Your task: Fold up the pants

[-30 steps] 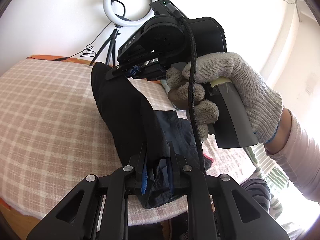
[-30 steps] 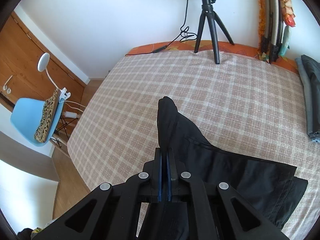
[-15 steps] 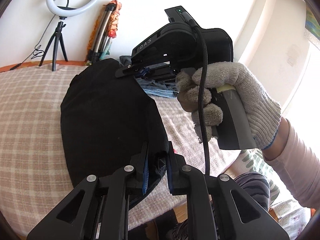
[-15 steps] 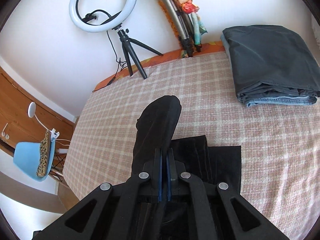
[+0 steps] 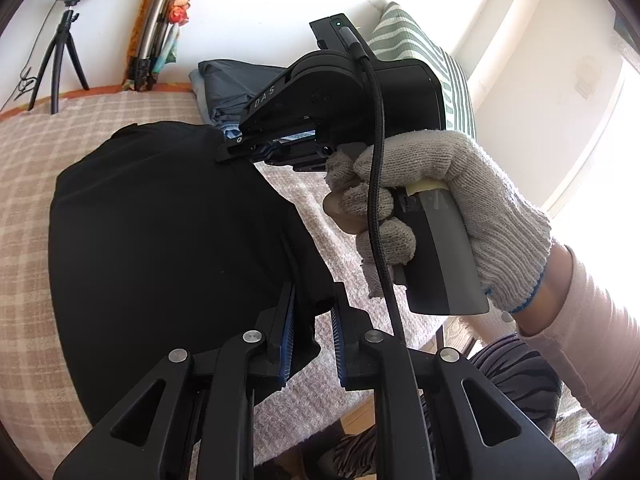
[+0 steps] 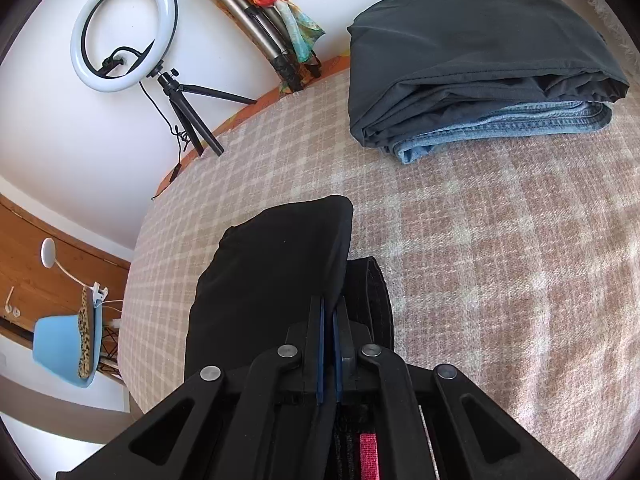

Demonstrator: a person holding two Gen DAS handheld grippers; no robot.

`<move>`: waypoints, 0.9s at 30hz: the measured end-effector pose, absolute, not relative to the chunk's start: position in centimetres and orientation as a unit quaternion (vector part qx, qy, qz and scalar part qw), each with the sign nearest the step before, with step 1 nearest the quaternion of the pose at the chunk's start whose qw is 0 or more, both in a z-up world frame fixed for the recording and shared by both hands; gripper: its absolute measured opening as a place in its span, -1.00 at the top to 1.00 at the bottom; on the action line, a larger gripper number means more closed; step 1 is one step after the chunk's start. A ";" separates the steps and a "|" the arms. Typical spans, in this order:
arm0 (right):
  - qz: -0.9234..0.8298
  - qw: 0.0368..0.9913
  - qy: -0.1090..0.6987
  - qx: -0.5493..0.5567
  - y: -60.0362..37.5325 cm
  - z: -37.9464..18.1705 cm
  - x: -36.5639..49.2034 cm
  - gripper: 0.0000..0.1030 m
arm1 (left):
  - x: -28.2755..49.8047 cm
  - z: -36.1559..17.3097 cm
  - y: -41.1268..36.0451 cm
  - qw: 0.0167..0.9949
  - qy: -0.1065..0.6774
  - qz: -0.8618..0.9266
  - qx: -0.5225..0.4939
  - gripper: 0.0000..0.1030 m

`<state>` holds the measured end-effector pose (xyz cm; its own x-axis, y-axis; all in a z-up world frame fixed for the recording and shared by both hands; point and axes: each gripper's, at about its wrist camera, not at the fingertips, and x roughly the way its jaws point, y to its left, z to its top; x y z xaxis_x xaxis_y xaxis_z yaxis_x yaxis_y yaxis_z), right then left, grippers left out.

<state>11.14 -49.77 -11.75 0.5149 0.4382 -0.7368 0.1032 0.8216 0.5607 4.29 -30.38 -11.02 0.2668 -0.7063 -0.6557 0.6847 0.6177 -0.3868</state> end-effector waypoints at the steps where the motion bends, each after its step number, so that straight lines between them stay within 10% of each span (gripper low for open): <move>1: 0.100 0.824 0.483 0.279 -49.7 -12.1 11.4 0.98 | 4.0 -10.9 -30.3 0.793 0.422 -0.439 -0.011 0.67; 9: 0.100 0.834 0.481 0.251 -49.7 -12.8 12.2 0.98 | 1.3 -8.0 -27.0 0.797 0.416 -0.439 -0.003 0.18; 17: 0.068 0.871 0.456 0.169 -49.0 -9.7 11.2 0.53 | 4.2 -7.1 -20.2 0.835 0.423 -0.350 -0.041 0.17; 27: 0.196 0.879 0.426 0.081 -40.7 -4.8 12.1 0.50 | 5.5 -9.9 -21.3 0.823 0.433 -0.362 -0.060 0.20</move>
<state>12.09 -40.74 -4.77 0.5597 0.4137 -0.7180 -0.2755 0.9101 0.3096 5.45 -21.32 -9.87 0.3630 -0.6485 -0.6691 0.5451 0.7302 -0.4119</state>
